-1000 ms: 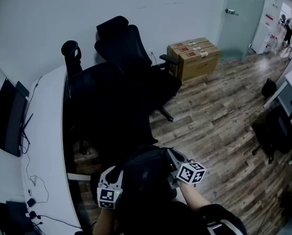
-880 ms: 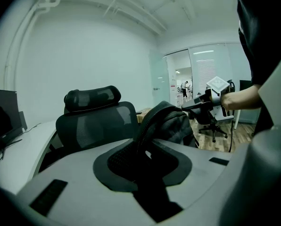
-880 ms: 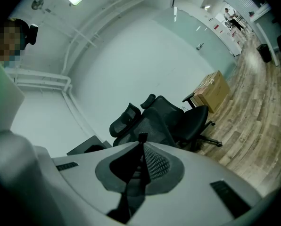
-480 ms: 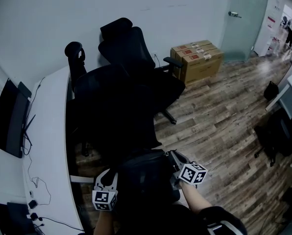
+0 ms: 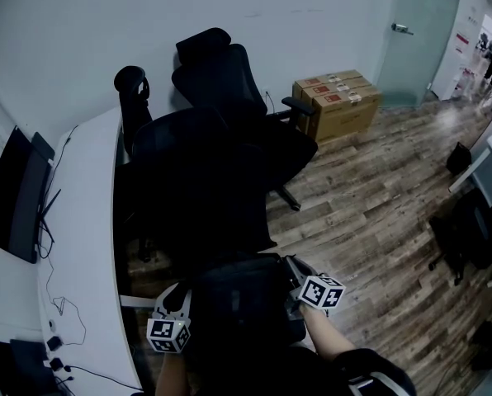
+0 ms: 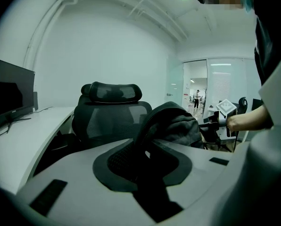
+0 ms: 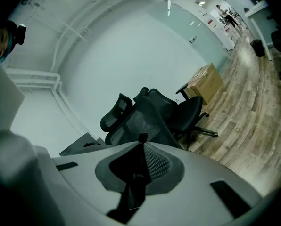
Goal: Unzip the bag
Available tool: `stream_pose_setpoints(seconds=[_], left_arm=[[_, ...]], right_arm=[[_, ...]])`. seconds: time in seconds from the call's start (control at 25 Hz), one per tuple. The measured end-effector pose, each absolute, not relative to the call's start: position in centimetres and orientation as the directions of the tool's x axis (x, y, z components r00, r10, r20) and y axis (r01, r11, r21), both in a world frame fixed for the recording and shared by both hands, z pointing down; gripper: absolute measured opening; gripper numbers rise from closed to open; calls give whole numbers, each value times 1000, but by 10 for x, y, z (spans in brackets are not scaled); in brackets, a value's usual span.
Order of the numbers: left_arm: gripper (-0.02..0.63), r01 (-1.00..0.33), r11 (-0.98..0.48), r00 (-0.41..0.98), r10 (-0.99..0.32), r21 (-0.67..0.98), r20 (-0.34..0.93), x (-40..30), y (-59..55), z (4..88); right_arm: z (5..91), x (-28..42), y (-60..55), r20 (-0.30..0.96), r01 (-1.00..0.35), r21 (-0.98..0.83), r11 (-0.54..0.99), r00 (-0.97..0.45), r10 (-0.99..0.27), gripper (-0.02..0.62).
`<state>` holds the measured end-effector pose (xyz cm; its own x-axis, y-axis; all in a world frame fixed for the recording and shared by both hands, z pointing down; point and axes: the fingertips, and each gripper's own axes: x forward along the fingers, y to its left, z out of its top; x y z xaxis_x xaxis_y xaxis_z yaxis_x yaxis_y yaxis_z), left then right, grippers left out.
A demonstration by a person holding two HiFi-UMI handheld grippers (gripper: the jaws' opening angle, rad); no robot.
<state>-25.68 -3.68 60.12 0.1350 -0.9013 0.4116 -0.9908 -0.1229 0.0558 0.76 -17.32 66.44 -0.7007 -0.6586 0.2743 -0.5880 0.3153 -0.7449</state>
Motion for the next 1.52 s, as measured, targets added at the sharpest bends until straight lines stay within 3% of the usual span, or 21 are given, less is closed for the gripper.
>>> stream_pose_setpoints(seconds=[0.32,1.08,1.52], left_arm=[[107,-990,-107,134,-908,88,397,-274,-42,602],[107,-980,66,8,-932,190,364,-322,-23,603],[109,-966,123,-35,-933,227,357,-328,-24,603]], right_arm=[[669,-7,-174,279,-574,-763,297,-708,-649,55],[592,-33,-152,174,-525,-699,486,-784,-596,58],[550,-34,-101,142,-463,-628,625,-858,-493,58]])
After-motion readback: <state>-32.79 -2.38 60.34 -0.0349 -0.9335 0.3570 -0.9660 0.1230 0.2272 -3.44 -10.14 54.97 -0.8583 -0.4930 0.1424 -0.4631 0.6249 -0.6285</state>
